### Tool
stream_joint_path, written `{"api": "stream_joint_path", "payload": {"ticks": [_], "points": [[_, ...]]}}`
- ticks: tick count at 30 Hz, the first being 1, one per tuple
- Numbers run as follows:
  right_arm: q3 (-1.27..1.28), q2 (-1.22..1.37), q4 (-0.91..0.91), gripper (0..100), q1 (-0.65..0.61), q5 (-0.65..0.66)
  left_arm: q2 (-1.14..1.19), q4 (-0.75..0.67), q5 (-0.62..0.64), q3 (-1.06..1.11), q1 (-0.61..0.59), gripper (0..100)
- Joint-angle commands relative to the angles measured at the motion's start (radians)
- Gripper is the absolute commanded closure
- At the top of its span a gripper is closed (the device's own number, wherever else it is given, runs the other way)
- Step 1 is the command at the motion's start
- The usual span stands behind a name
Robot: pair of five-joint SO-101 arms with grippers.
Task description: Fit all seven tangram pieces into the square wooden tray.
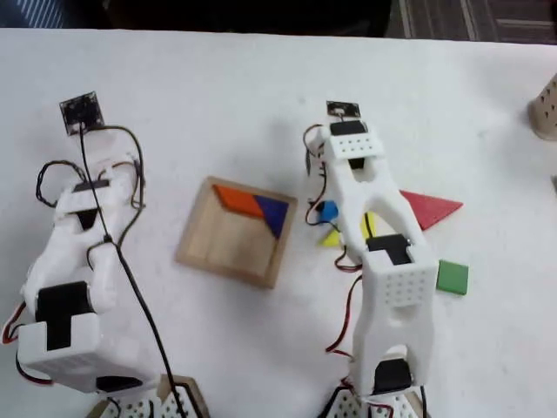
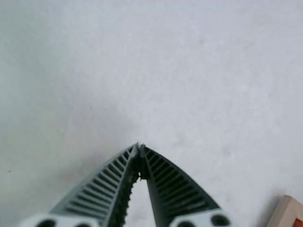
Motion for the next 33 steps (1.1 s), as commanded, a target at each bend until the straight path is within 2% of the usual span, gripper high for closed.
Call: {"api": "stream_joint_path", "payload": {"ticks": [1, 12, 18, 26, 28, 31, 33], "points": [[-0.011, -0.067, 0.025, 89.6, 0.016, -0.009, -0.004, 0.003, 0.003, -0.049, 0.007, 98], [0.008, -0.171, 0.059, 89.7, 0.031, -0.003, -0.004, 0.002, 0.003, -0.049, 0.007, 98], [0.012, -0.205, 0.114, 89.7, -0.008, -0.008, -0.004, 0.000, 0.003, -0.051, 0.007, 98], [0.052, -0.217, 0.082, 89.2, -0.045, 0.011, -0.004, 0.000, 0.003, -0.051, 0.010, 98], [0.032, -0.219, 0.061, 89.3, -0.084, 0.160, -0.004, 0.000, 0.003, -0.051, 0.010, 98], [0.020, -0.223, 0.065, 89.3, -0.110, 0.532, -0.004, 0.002, 0.003, -0.049, 0.008, 98], [0.015, -0.236, 0.096, 89.3, -0.096, 0.680, -0.004, 0.002, 0.003, -0.049, 0.008, 98]]}}
